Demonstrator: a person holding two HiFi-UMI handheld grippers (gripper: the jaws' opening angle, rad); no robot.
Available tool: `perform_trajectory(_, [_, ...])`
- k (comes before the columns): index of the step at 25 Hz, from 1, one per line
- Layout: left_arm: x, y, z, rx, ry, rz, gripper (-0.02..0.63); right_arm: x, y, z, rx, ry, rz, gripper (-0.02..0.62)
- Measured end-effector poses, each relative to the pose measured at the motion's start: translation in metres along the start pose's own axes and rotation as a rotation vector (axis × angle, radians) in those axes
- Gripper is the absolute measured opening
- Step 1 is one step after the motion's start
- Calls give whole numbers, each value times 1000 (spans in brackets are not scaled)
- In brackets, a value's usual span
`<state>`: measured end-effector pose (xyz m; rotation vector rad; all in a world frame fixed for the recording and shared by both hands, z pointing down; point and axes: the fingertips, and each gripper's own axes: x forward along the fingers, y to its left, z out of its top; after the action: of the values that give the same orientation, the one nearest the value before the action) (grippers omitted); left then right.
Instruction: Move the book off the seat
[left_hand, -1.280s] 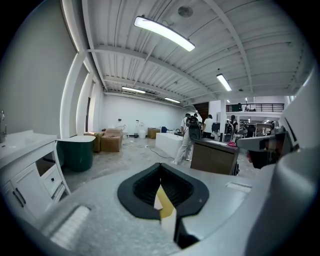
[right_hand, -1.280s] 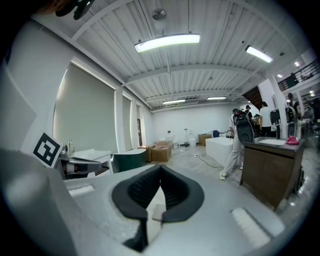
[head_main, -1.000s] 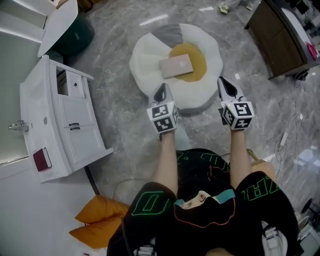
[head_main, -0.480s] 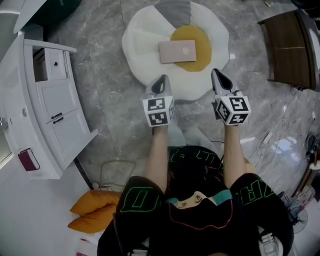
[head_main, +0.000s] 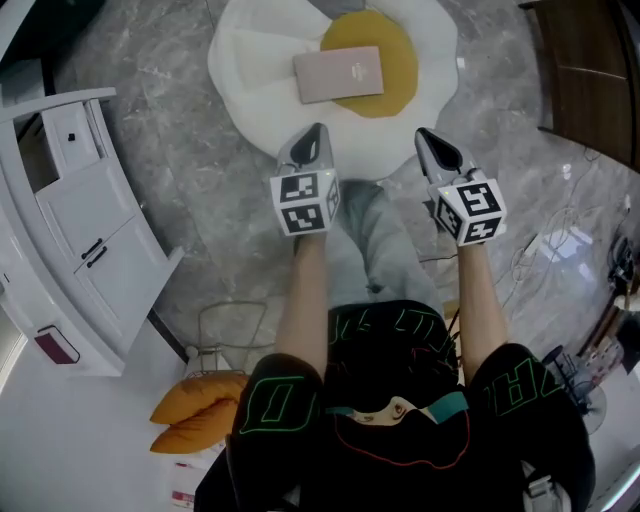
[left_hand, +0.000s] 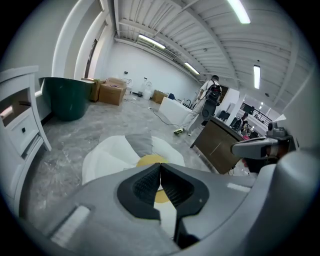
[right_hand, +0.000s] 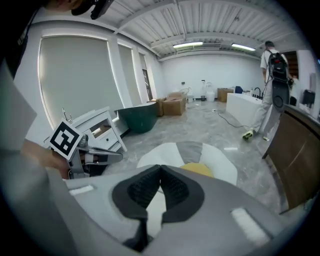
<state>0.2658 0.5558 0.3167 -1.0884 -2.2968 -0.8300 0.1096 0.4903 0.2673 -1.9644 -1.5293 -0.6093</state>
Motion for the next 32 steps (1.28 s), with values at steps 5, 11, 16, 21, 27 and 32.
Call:
perform_trajectory(5, [58, 18, -35, -44, 19, 11, 12, 64, -25, -40, -8, 60, 39, 2])
perform_trajectory(11, [116, 42, -97, -56, 79, 33, 12, 139, -48, -93, 20, 105, 85, 2])
perform_trajectory(16, [149, 68, -138, -66, 113, 81, 12, 178, -74, -135, 49, 141, 92, 2])
perform_trajectory(21, [185, 96, -168, -26, 140, 98, 12, 216, -103, -173, 92, 156, 72, 2])
perform_trajectory(27, [217, 109, -188, -3, 155, 98, 12, 249, -127, -205, 134, 163, 29, 2])
perform_trajectory(32, [233, 124, -200, -3, 169, 125, 83, 272, -142, -225, 140, 189, 18, 20])
